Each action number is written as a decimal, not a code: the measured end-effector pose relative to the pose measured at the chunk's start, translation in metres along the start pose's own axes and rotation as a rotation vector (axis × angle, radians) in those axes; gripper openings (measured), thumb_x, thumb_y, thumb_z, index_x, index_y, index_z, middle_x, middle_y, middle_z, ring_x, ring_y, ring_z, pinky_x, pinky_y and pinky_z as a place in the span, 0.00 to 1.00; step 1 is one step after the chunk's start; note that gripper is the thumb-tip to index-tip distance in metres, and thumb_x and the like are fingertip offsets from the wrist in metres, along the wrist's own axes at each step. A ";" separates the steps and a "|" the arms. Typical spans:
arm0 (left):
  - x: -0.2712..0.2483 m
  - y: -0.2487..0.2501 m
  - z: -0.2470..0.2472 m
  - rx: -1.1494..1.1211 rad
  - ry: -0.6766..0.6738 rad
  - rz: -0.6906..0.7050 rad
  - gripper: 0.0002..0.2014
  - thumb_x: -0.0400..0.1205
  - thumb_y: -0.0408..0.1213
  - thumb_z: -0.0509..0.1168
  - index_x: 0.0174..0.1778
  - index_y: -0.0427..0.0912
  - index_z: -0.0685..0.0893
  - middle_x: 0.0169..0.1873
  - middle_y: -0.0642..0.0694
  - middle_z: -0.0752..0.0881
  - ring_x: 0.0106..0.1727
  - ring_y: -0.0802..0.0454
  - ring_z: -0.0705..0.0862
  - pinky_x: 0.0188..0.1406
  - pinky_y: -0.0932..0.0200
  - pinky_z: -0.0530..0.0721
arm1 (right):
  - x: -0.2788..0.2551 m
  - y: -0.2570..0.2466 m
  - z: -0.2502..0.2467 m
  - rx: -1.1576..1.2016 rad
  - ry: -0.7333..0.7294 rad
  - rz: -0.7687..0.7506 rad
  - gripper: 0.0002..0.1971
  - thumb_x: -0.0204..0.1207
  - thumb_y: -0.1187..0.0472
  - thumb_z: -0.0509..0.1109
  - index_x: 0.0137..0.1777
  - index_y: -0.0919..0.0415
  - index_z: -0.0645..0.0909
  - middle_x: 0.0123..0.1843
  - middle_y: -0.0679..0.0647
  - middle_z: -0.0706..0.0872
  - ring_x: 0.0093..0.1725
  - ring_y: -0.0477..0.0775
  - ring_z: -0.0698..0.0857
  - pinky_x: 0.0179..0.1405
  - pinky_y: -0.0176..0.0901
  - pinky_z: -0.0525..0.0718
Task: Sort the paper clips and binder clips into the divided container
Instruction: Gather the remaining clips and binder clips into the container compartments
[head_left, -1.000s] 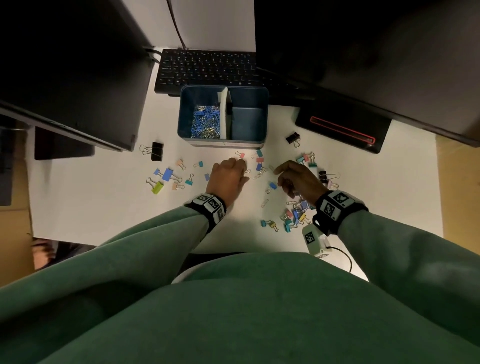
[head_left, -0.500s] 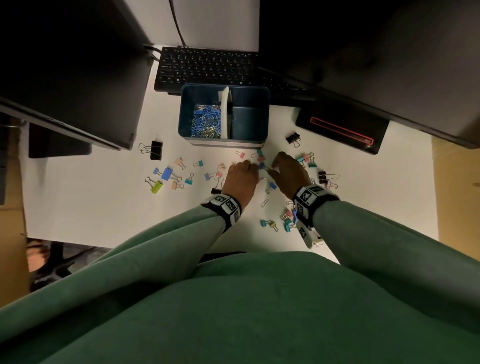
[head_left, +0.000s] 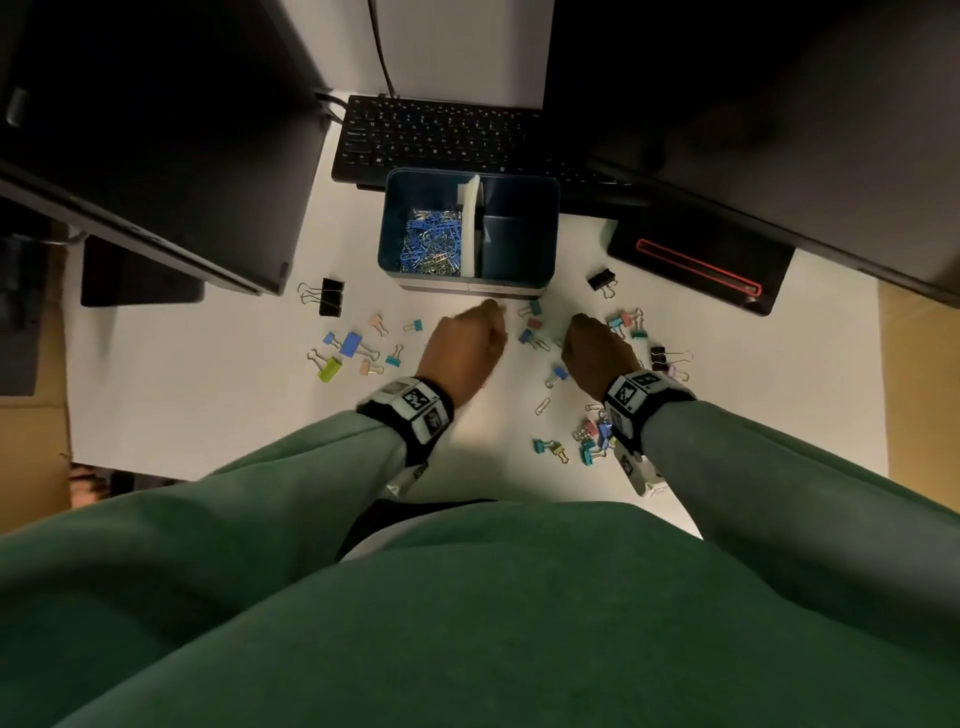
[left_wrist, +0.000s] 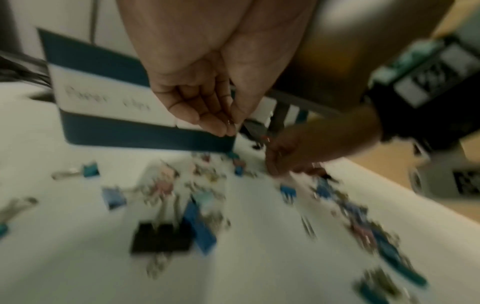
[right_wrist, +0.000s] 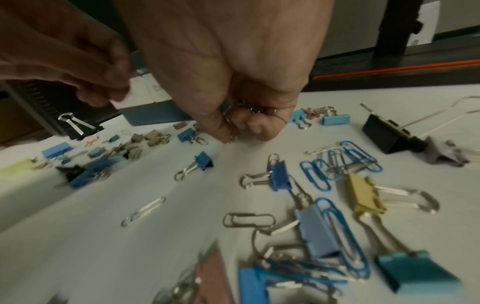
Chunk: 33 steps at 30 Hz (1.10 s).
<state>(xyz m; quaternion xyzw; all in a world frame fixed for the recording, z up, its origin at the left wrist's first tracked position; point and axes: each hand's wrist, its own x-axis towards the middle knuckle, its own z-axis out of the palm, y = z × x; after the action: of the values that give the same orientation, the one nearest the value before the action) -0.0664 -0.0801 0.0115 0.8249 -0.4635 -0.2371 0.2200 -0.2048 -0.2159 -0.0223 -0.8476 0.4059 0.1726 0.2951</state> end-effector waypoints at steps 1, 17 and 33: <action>0.001 -0.002 -0.013 -0.060 0.042 -0.020 0.05 0.85 0.36 0.60 0.45 0.40 0.78 0.36 0.49 0.85 0.32 0.51 0.84 0.34 0.59 0.82 | 0.000 0.001 -0.004 0.039 -0.016 0.014 0.11 0.82 0.62 0.62 0.59 0.68 0.74 0.56 0.65 0.84 0.55 0.67 0.84 0.45 0.47 0.76; 0.059 -0.048 -0.108 0.007 0.217 -0.223 0.08 0.79 0.29 0.62 0.50 0.40 0.82 0.49 0.39 0.87 0.49 0.41 0.84 0.49 0.53 0.80 | 0.050 -0.191 -0.079 0.089 0.003 -0.337 0.11 0.80 0.65 0.61 0.36 0.56 0.70 0.41 0.55 0.80 0.47 0.57 0.81 0.44 0.41 0.74; -0.046 -0.068 0.008 0.147 -0.217 -0.103 0.18 0.80 0.40 0.67 0.65 0.40 0.77 0.55 0.39 0.78 0.51 0.38 0.82 0.46 0.49 0.83 | -0.017 -0.091 -0.049 0.390 0.072 -0.451 0.06 0.83 0.60 0.63 0.56 0.55 0.80 0.45 0.47 0.86 0.40 0.44 0.85 0.42 0.42 0.86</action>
<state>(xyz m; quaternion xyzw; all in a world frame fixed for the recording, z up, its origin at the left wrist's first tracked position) -0.0476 -0.0091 -0.0254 0.8310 -0.4578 -0.3014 0.0951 -0.1409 -0.1924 0.0570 -0.8491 0.2433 -0.0086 0.4689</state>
